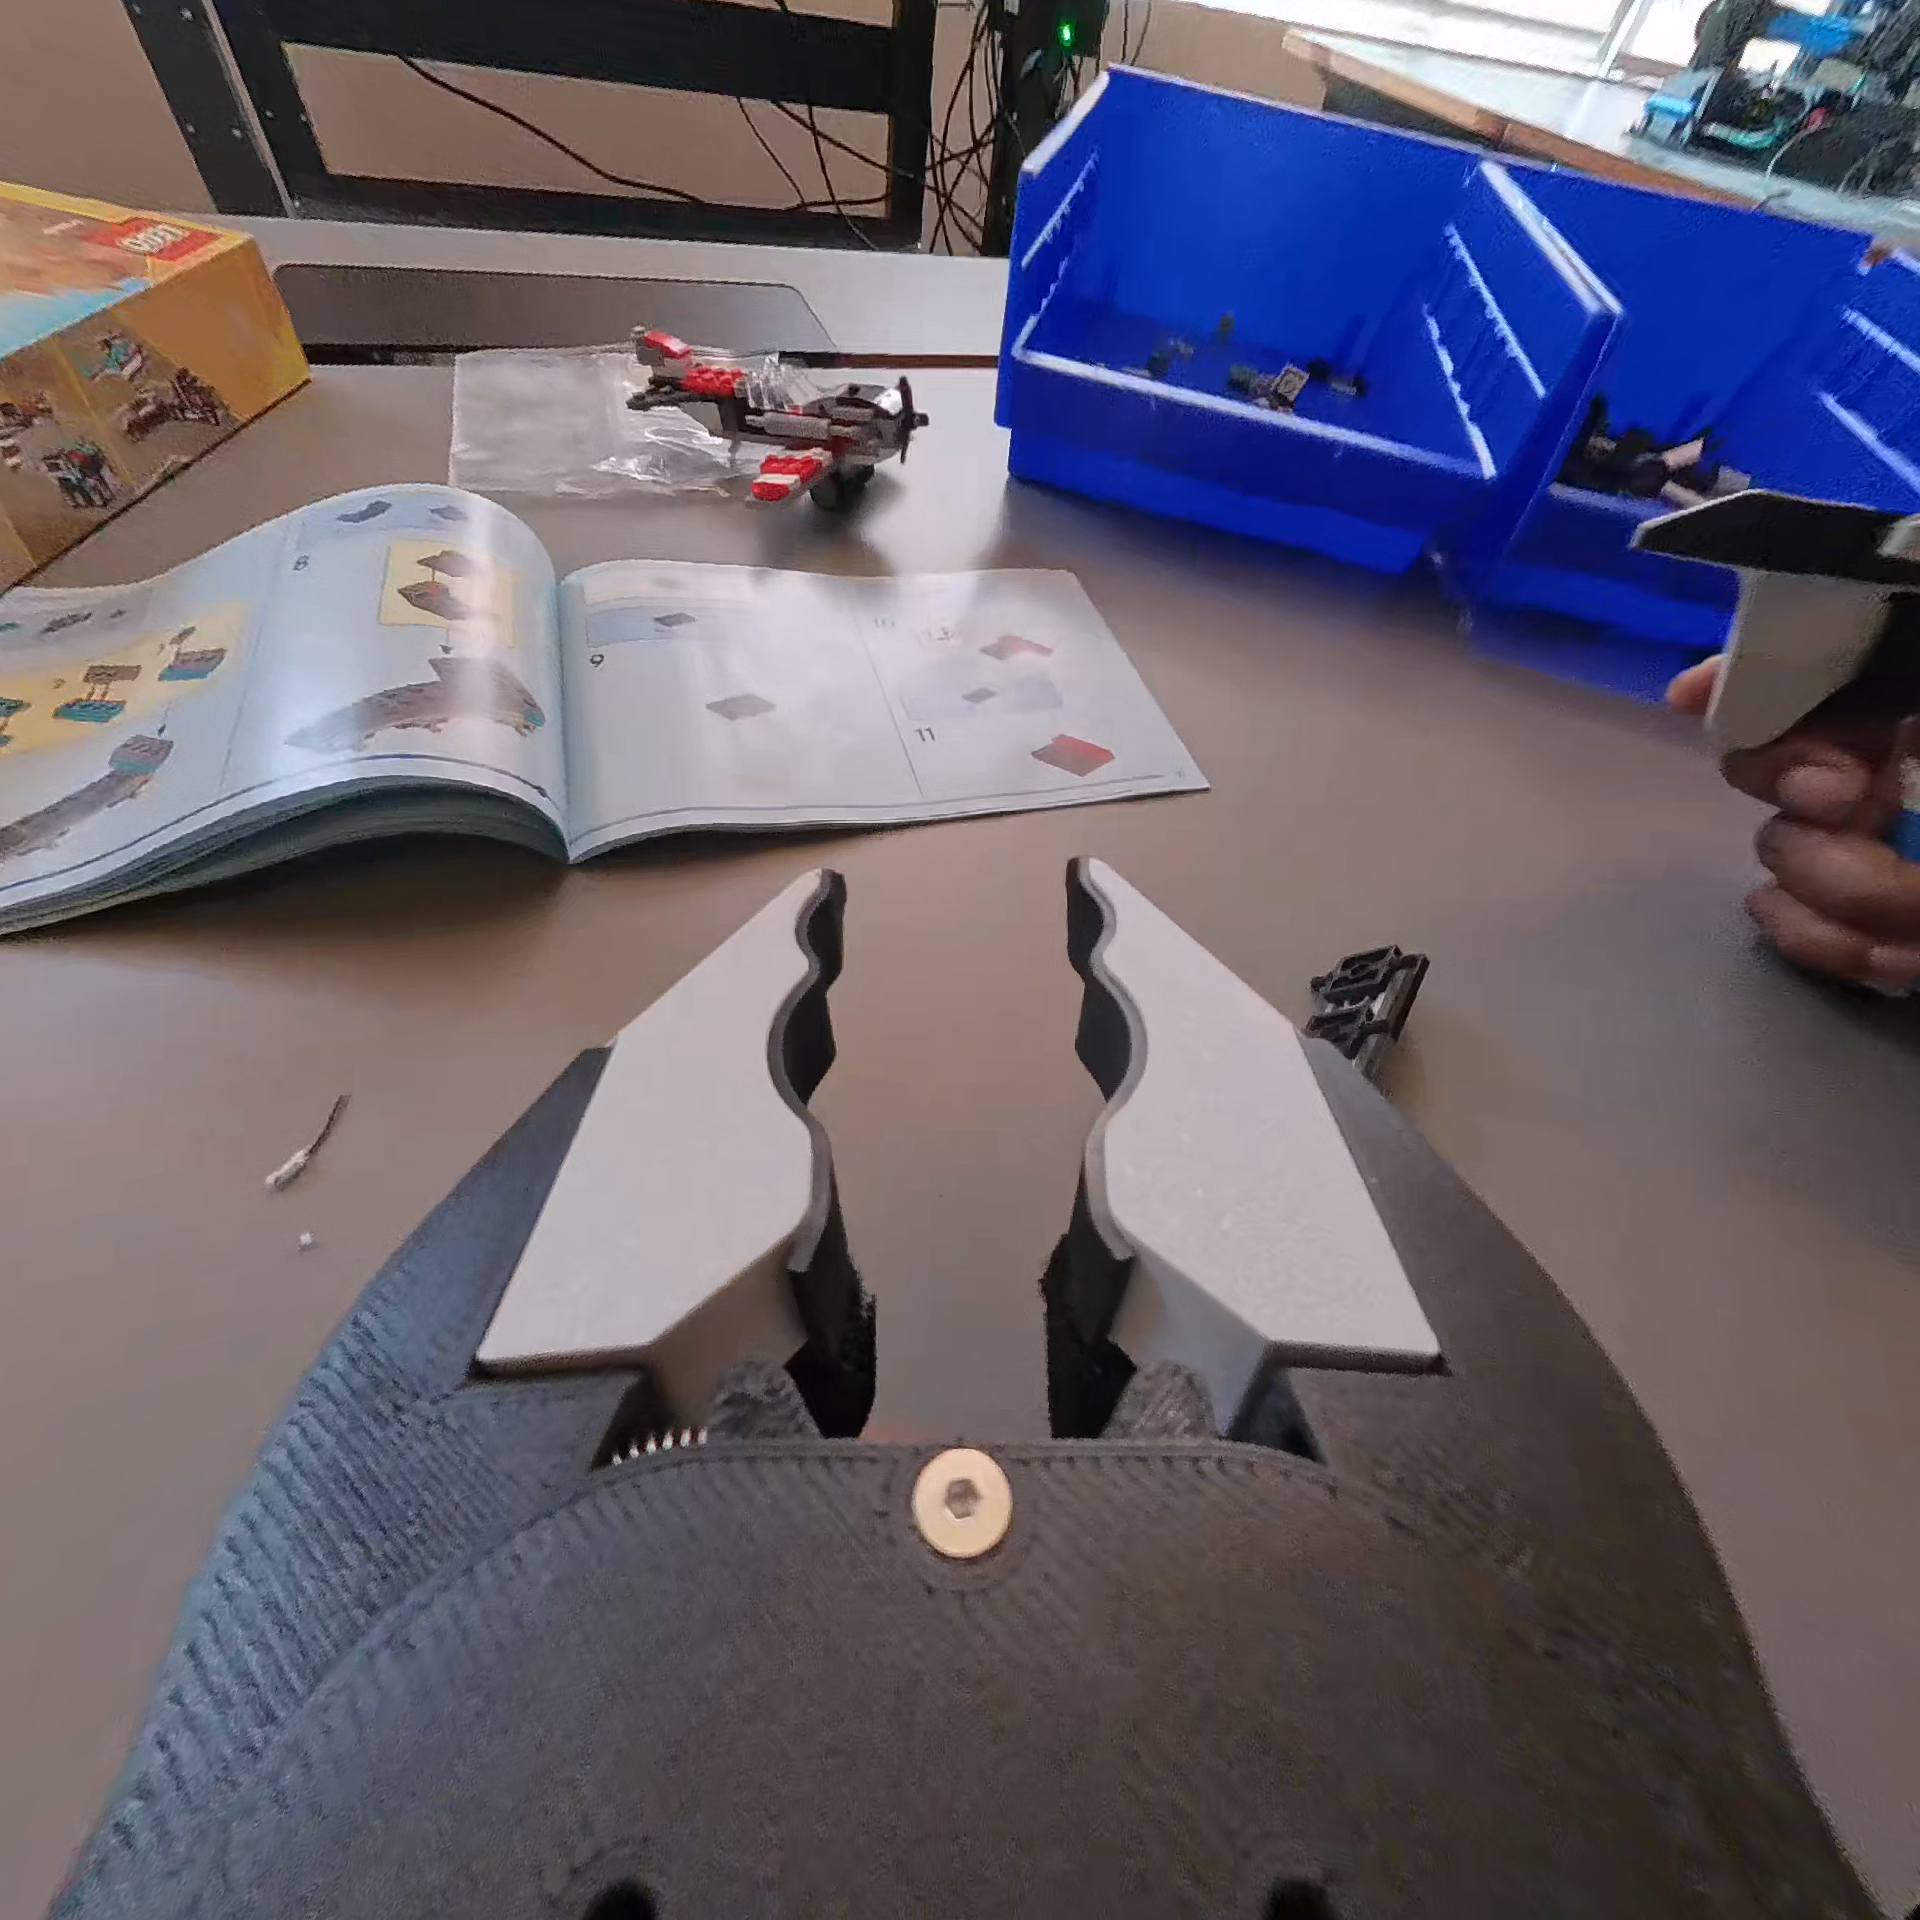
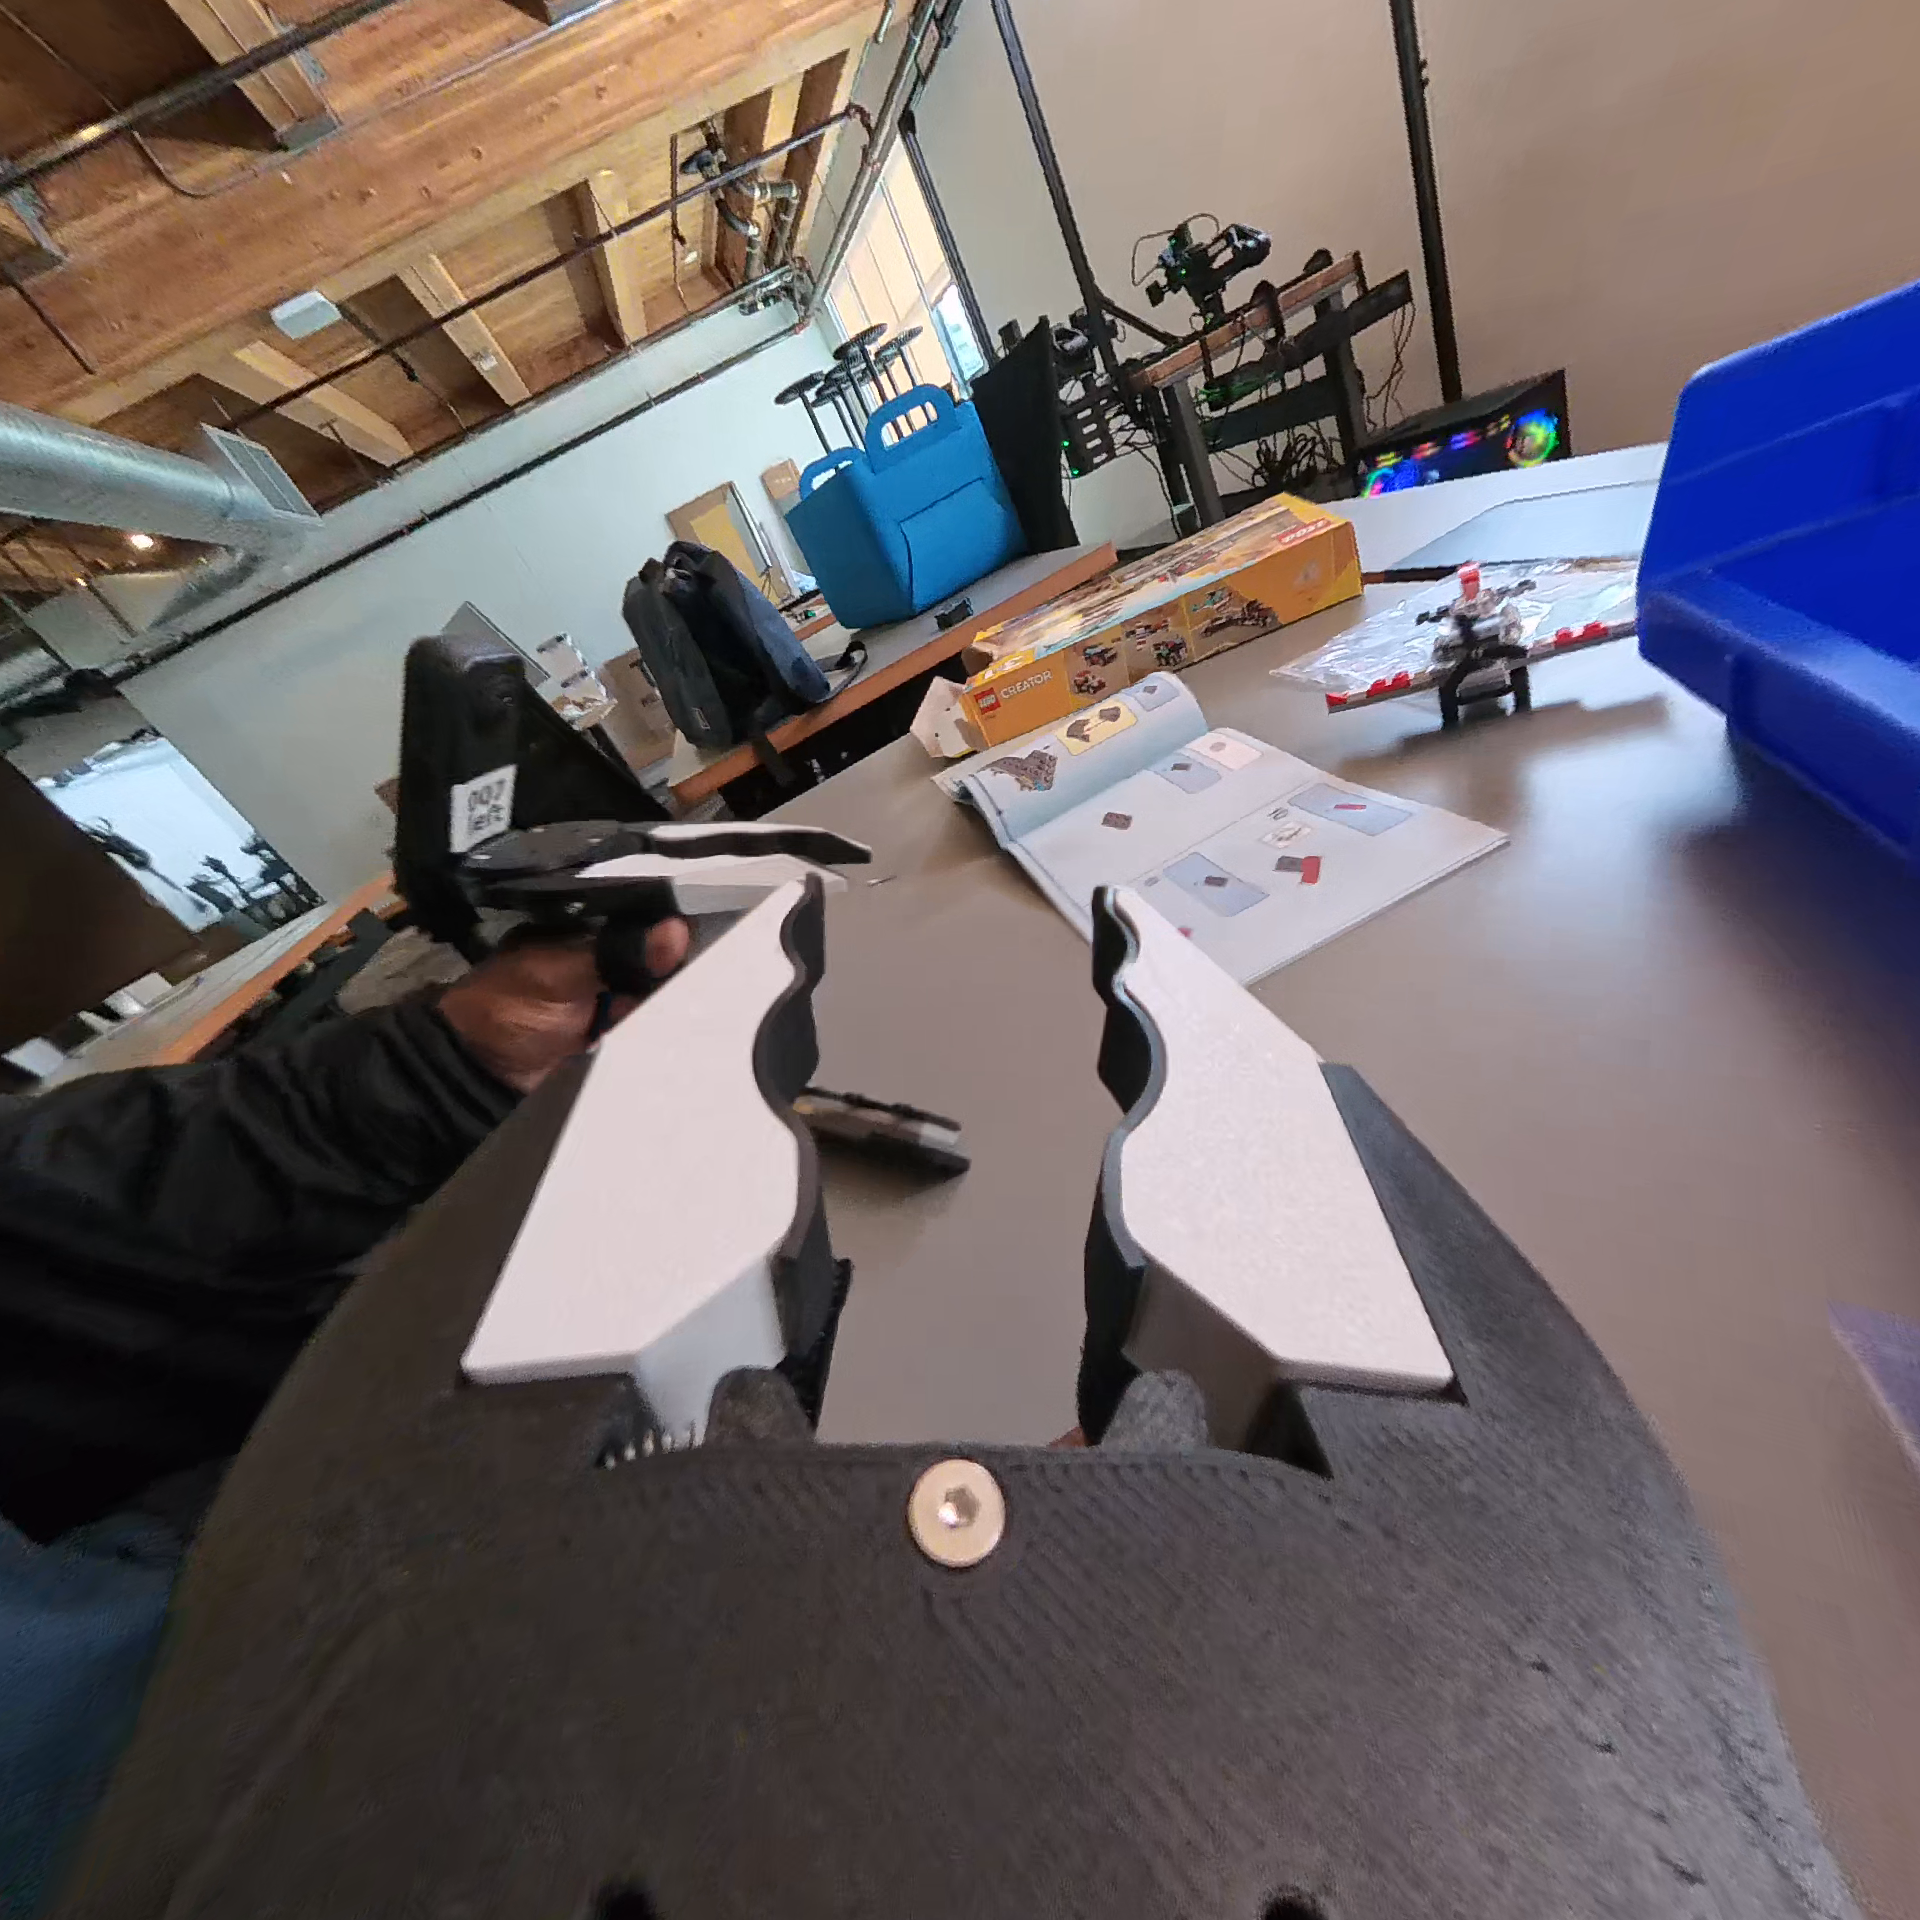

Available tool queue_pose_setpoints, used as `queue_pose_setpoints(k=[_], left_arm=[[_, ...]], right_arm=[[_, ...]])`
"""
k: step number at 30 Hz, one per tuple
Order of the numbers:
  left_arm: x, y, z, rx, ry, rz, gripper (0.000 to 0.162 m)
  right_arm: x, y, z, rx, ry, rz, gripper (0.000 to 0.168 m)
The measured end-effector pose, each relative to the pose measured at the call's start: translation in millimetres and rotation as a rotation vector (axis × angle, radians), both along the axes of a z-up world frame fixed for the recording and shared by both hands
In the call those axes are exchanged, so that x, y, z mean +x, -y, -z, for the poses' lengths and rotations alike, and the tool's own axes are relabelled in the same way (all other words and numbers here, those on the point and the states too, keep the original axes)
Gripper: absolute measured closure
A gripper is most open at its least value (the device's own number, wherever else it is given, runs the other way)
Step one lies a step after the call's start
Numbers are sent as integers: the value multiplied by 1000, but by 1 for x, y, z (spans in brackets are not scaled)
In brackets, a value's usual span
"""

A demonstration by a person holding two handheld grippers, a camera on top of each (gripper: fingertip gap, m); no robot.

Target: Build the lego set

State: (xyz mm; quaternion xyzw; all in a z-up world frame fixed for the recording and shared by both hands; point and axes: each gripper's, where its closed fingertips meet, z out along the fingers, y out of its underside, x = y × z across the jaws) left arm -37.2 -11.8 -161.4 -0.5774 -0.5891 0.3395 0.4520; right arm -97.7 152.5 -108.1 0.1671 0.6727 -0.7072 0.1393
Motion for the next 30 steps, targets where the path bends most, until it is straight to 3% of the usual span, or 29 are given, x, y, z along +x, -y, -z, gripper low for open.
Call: queue_pose_setpoints(k=[9,30], left_arm=[[-4,-7,13,-24,82,35,119],[-7,-15,26,-86,167,77,120]], right_arm=[[27,-8,2,16,15,-88,116],[33,-12,-1,-23,63,-176,116]])
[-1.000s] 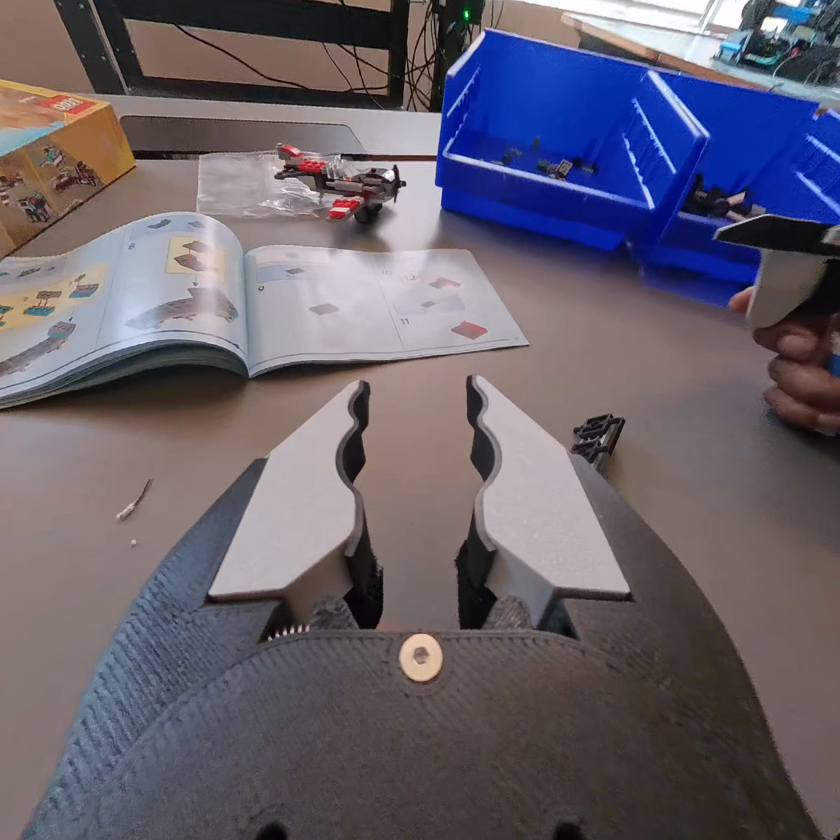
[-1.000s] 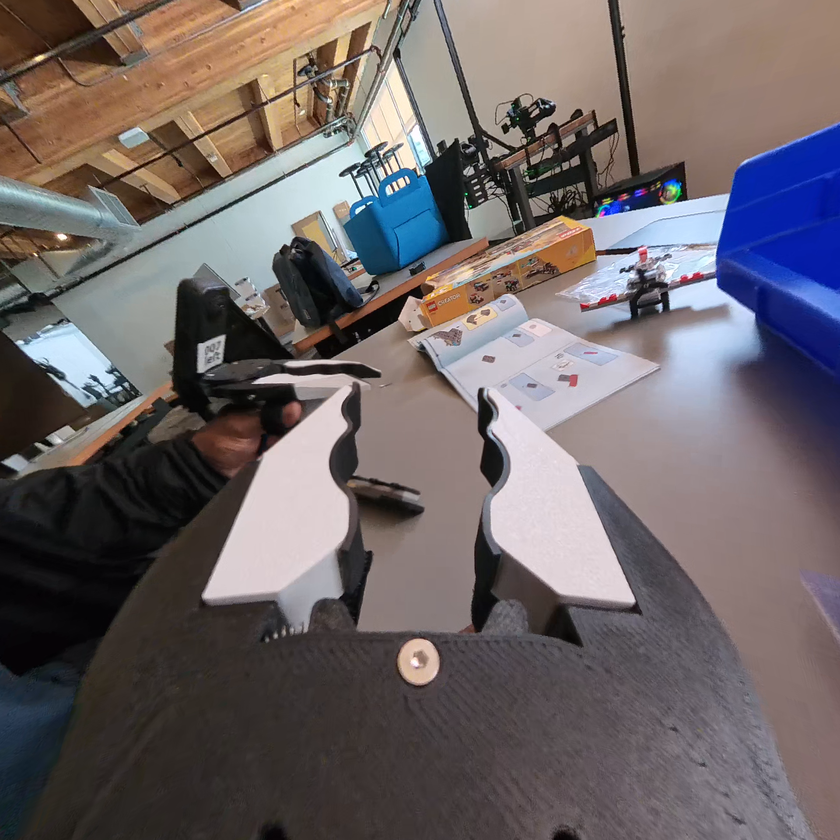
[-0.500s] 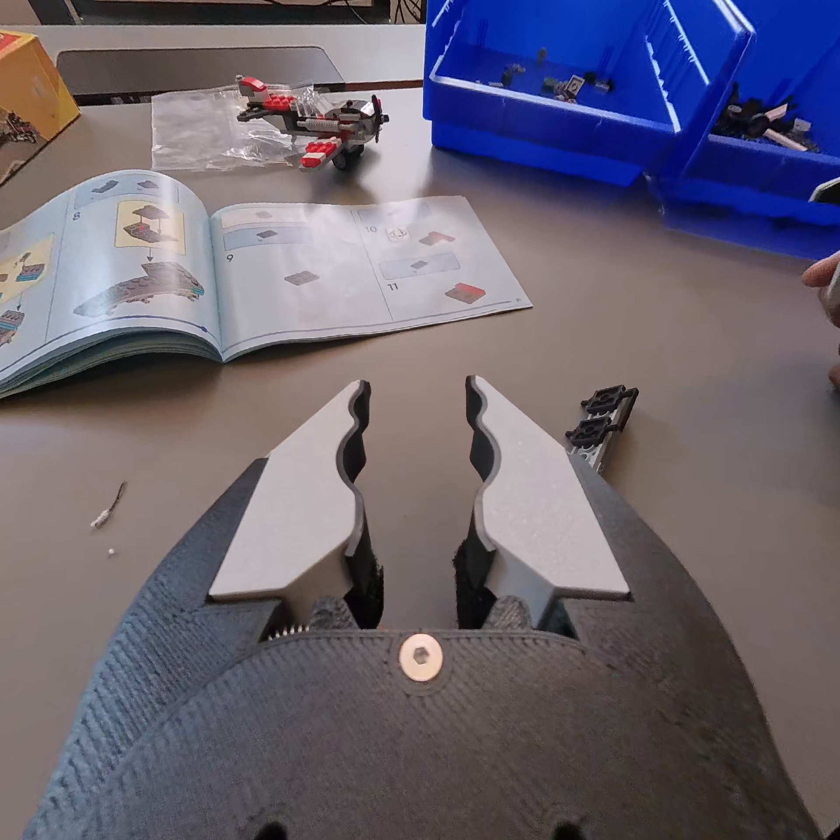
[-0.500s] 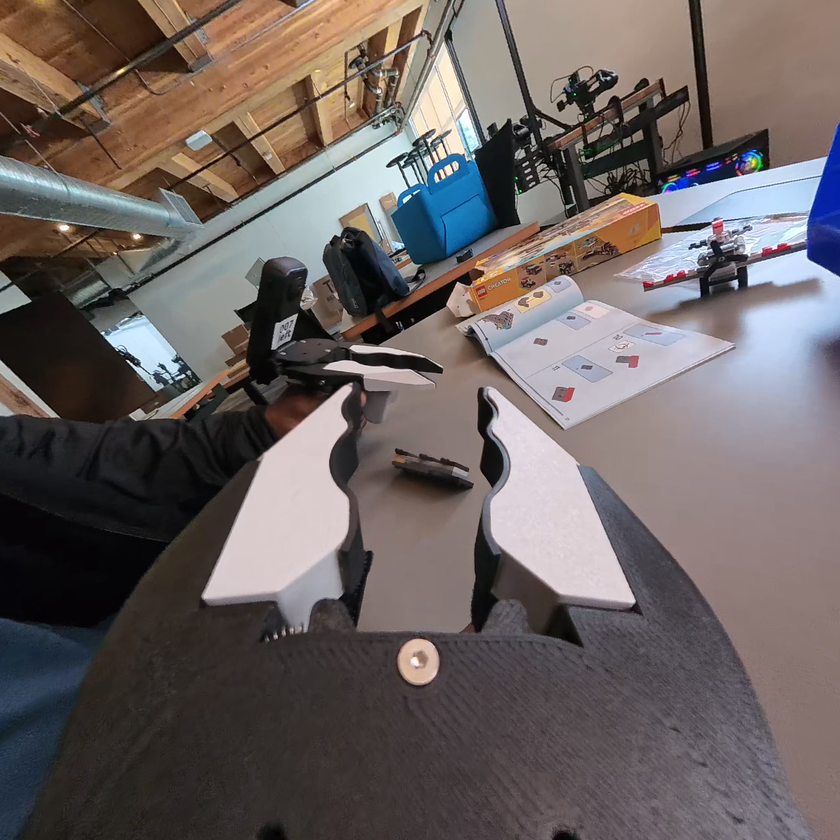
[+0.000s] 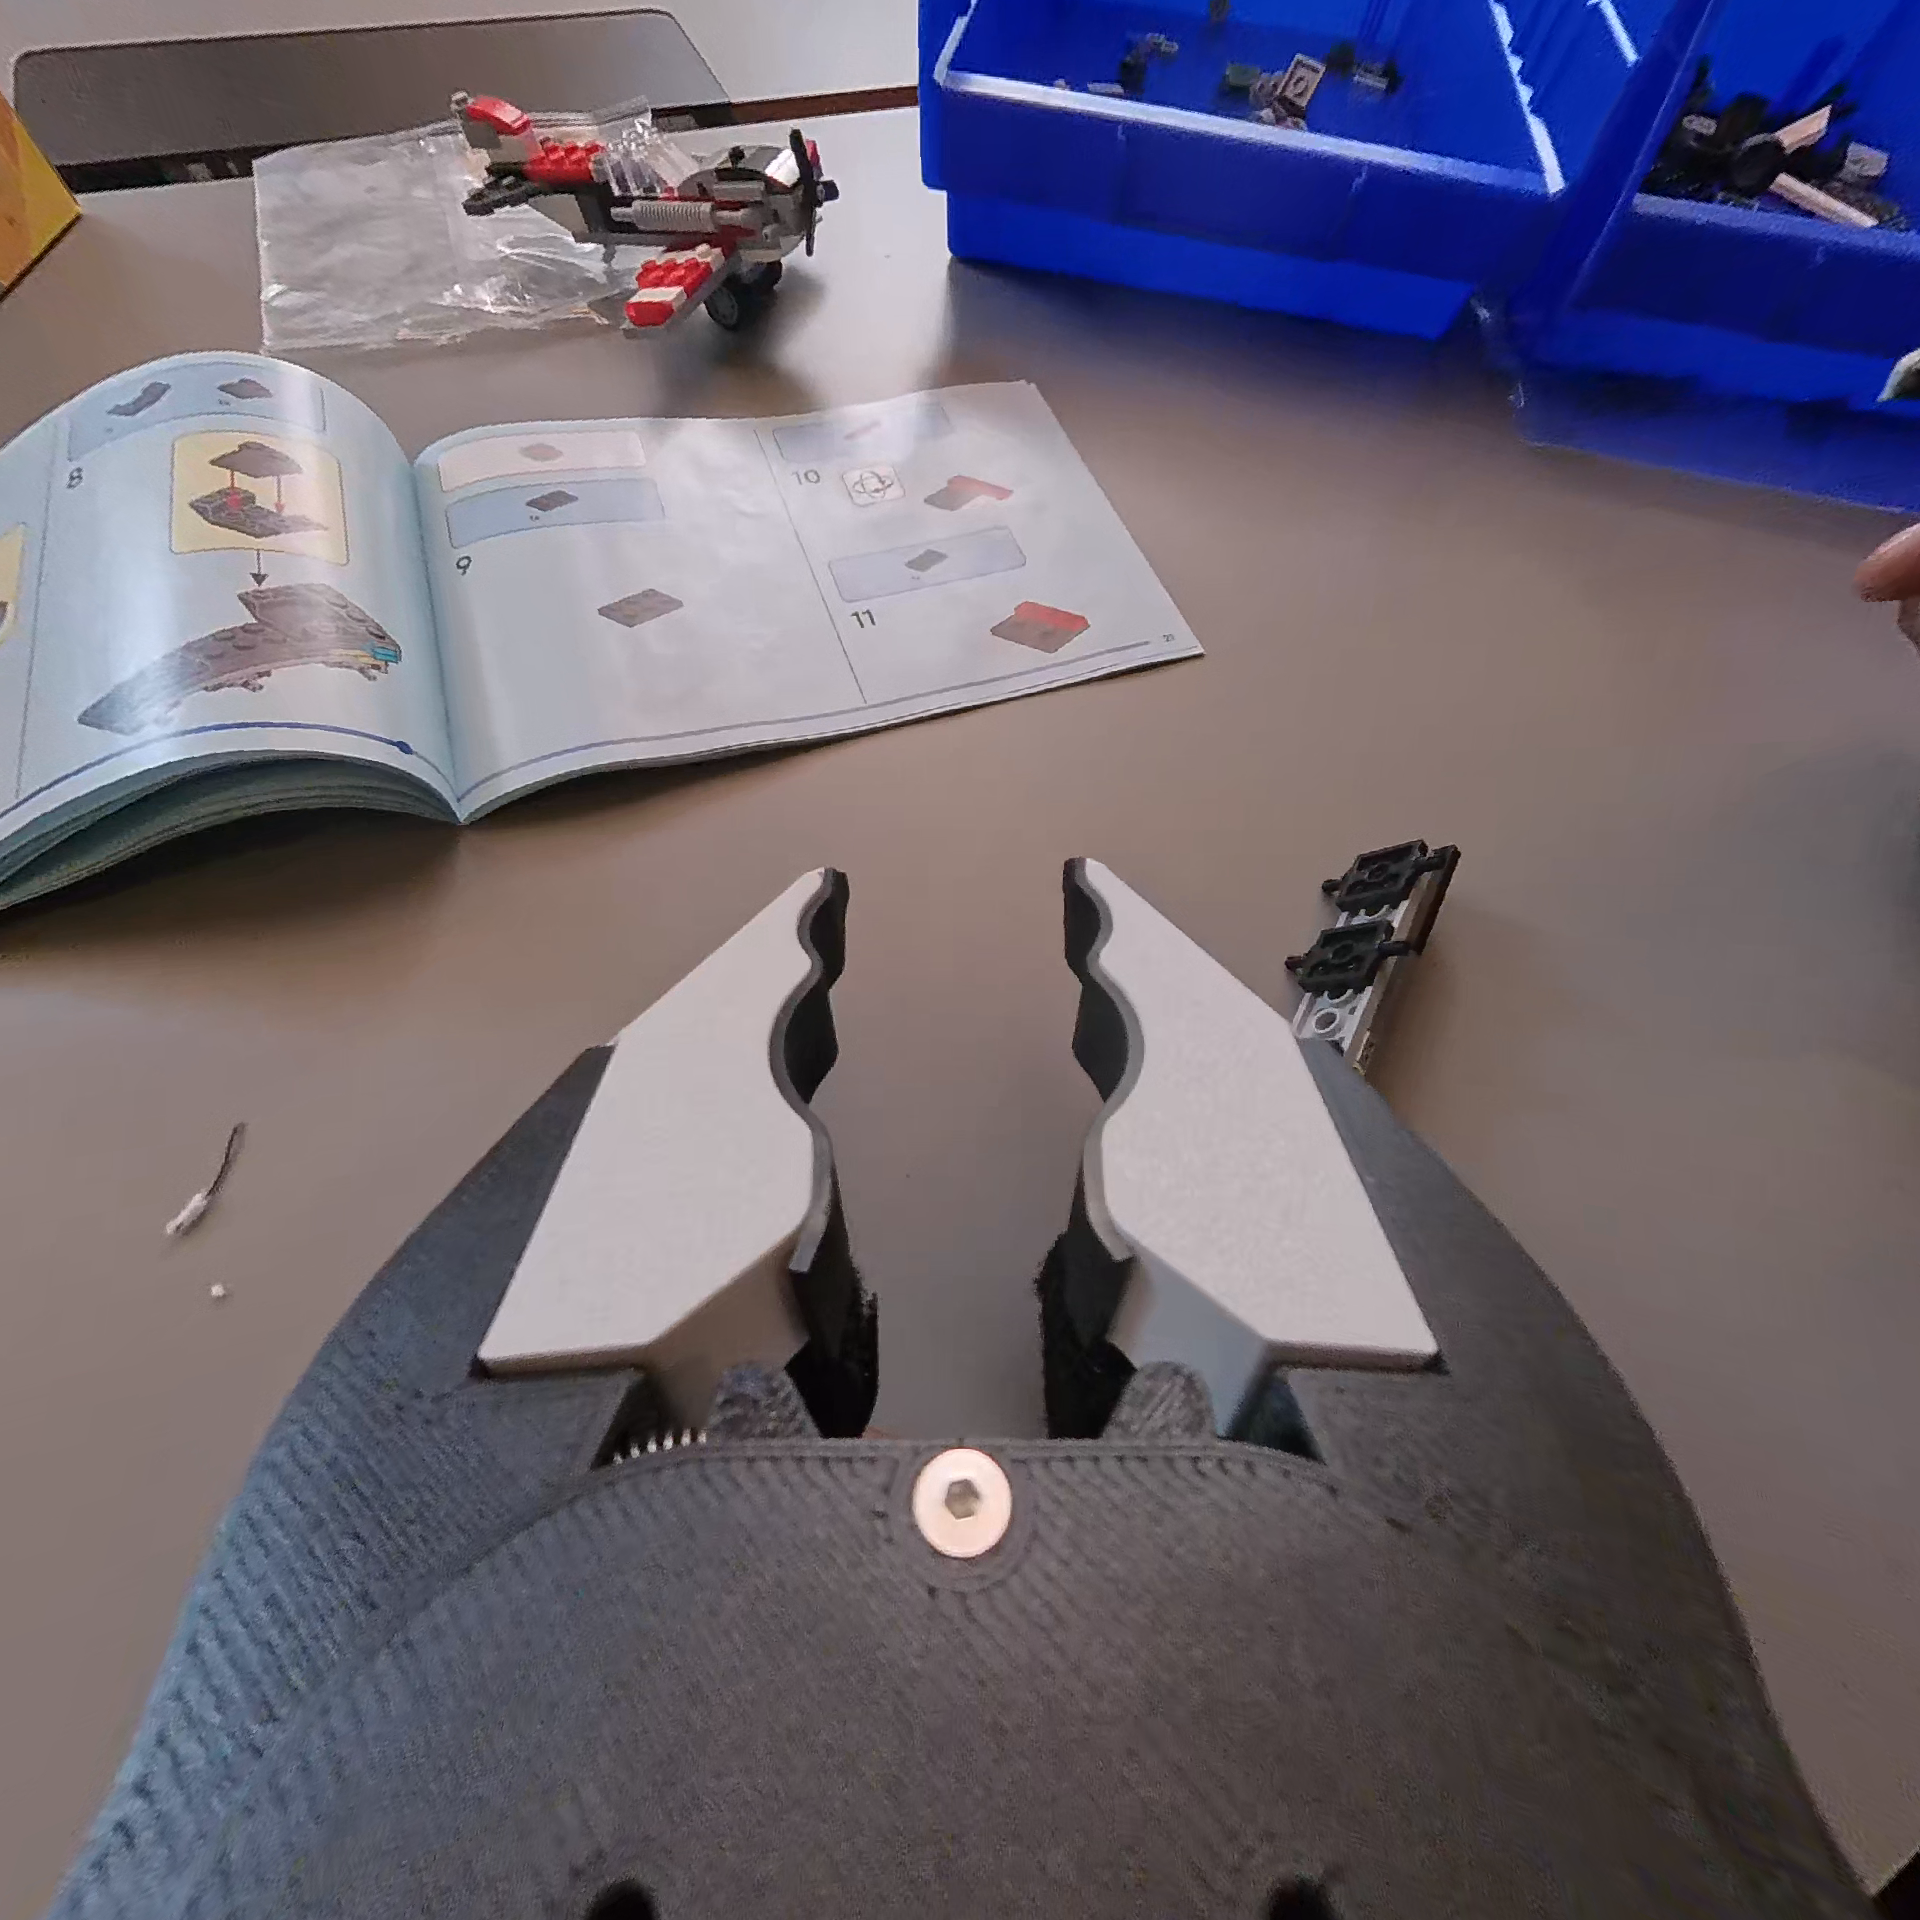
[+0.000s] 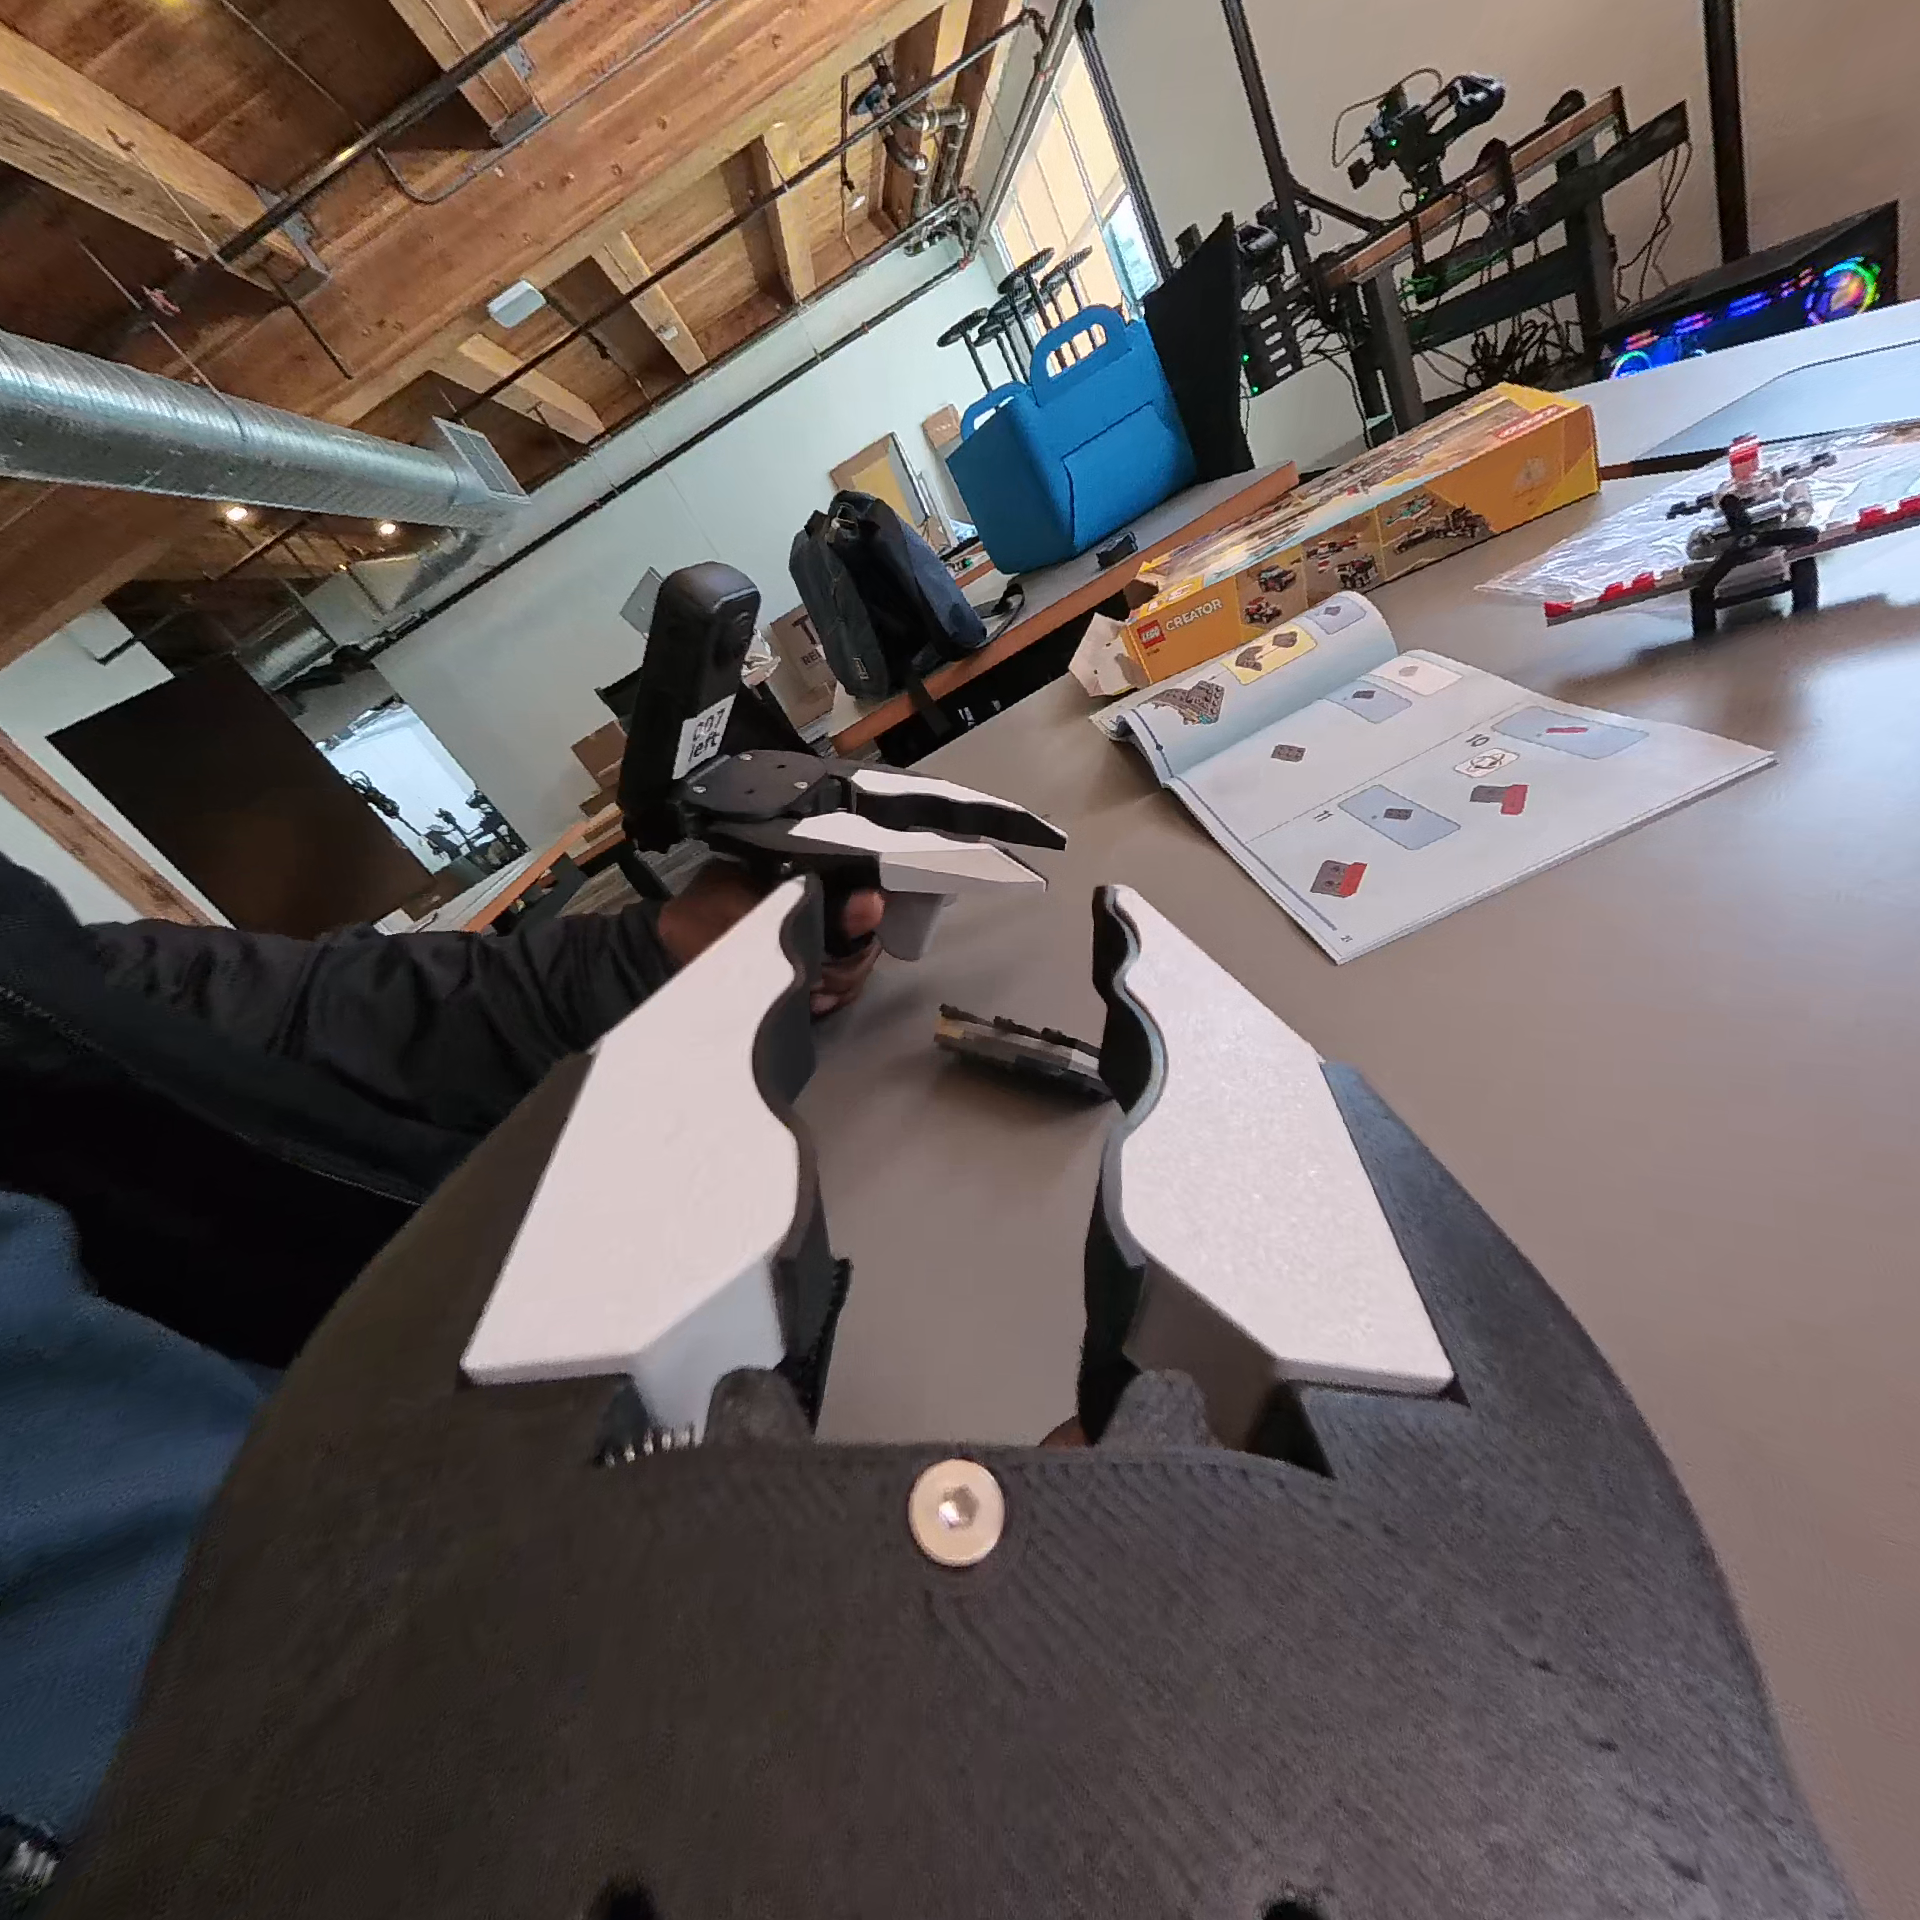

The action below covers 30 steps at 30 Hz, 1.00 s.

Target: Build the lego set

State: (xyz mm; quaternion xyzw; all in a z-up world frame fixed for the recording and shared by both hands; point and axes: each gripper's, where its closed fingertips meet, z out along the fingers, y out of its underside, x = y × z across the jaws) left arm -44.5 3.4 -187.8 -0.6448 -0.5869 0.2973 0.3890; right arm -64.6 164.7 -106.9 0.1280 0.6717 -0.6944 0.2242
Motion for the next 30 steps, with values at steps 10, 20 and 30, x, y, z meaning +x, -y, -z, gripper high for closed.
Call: queue_pose_setpoints(k=[10,20,30], left_arm=[[3,0,-14,72,-82,17,120],[8,16,-34,339,-196,-4,121],[9,11,-35,333,-199,27,122]], right_arm=[[-7,12,20,136,29,36,117],[-26,19,40,266,80,148,132],[-29,25,53,344,104,173,137]])
